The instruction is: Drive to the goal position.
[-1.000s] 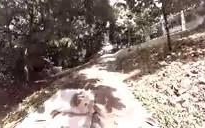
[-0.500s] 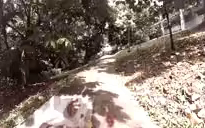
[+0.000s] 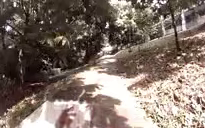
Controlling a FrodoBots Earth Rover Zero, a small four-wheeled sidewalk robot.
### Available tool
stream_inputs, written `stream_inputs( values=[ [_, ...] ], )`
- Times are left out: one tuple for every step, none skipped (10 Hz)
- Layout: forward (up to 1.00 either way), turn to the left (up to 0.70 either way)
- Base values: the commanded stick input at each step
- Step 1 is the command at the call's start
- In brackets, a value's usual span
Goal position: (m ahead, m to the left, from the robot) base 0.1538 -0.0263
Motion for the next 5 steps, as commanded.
stream_inputs(
  values=[
    [0.5,0.0],
    [0.5,0.0],
    [0.46,0.0],
    [0.4,0.0],
    [0.35,0.0]
  ],
)
